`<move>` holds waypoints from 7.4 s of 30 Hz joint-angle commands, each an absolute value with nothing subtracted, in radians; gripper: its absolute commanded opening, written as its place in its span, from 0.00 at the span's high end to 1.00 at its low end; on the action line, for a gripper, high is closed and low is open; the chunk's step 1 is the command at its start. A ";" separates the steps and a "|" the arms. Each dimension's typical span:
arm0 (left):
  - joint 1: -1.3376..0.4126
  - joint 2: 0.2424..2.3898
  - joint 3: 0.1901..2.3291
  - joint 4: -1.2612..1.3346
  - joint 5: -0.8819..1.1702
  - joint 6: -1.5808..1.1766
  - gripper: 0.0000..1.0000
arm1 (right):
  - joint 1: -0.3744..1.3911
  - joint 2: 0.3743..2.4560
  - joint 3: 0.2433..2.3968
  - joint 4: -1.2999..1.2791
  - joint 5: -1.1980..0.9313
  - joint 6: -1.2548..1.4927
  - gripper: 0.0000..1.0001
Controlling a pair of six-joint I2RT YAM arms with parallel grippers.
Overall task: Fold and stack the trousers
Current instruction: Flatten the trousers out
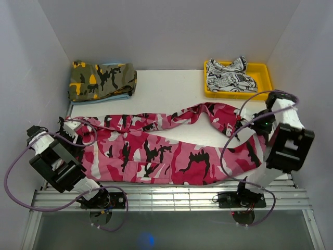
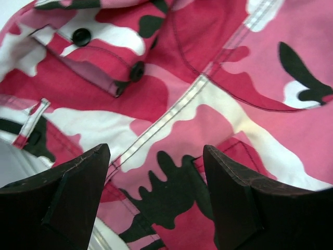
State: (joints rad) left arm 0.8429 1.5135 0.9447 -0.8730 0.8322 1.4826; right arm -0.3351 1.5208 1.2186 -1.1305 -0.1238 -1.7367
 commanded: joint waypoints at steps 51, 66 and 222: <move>0.861 1.629 1.098 -0.788 0.724 1.135 0.28 | -0.851 1.651 1.247 -1.206 -0.096 -1.282 0.06; 0.830 1.597 1.266 -0.853 1.000 1.005 0.20 | -0.439 1.736 1.365 -0.767 -0.603 -0.444 0.16; 0.377 1.755 1.247 -0.761 0.643 1.519 1.00 | -0.301 1.595 1.241 -0.744 -0.311 -1.606 0.92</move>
State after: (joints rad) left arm 0.3771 1.8442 1.2545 -0.7811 0.6025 1.5063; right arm -0.2989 1.6791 1.1679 -0.7006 -0.2695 -1.6749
